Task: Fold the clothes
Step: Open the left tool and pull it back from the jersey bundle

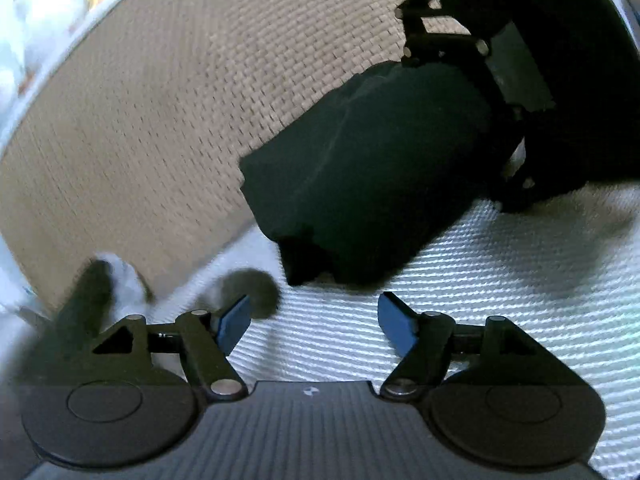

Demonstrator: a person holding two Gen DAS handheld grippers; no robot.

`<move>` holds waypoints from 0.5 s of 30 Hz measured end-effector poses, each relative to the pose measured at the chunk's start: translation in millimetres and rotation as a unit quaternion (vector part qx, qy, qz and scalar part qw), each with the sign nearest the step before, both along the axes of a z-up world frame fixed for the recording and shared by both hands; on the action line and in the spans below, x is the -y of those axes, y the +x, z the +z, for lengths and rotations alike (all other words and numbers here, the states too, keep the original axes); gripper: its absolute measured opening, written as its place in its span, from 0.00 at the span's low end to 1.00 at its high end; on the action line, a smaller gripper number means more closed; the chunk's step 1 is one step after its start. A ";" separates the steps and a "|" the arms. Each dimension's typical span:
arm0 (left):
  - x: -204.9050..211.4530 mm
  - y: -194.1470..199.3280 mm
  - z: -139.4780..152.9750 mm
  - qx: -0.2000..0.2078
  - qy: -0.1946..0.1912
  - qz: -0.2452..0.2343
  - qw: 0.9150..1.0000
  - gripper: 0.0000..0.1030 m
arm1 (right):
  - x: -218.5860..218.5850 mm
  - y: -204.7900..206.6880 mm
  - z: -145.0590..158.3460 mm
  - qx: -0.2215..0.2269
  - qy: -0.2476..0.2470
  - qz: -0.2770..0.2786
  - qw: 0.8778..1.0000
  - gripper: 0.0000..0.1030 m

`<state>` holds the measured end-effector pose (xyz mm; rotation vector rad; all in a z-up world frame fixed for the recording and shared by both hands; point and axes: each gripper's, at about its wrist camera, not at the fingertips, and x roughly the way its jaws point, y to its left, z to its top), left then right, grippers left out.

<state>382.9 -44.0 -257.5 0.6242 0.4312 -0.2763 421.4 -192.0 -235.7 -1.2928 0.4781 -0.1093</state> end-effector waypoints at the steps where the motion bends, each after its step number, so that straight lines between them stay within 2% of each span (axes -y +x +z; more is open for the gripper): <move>1: -7.0 6.6 2.7 -0.018 -0.025 0.001 1.000 0.71 | -2.8 -3.3 -2.3 0.001 -0.012 -0.001 1.000 0.67; 3: -23.7 20.7 7.1 -0.059 -0.083 0.007 0.995 0.73 | -8.1 -8.5 -6.7 0.007 -0.038 0.000 0.999 0.68; 4: -31.4 20.4 5.3 -0.075 -0.107 0.014 0.991 0.77 | -9.8 -10.4 -8.2 0.010 -0.049 0.001 0.999 0.68; 6: -42.8 22.7 2.9 -0.098 -0.140 0.025 0.985 0.79 | -11.3 -12.5 -9.9 0.018 -0.064 0.004 0.998 0.71; 8: -49.0 30.0 3.3 -0.110 -0.157 0.036 0.981 0.80 | -12.7 -14.6 -11.6 0.024 -0.077 0.006 0.997 0.73; 11: -54.2 35.6 1.6 -0.111 -0.162 0.046 0.979 0.82 | -13.7 -16.5 -13.1 0.030 -0.093 0.005 0.995 0.75; 15: -71.3 46.8 6.3 -0.122 -0.205 0.069 0.969 0.83 | -15.5 -18.9 -13.0 0.034 -0.110 0.008 0.993 0.77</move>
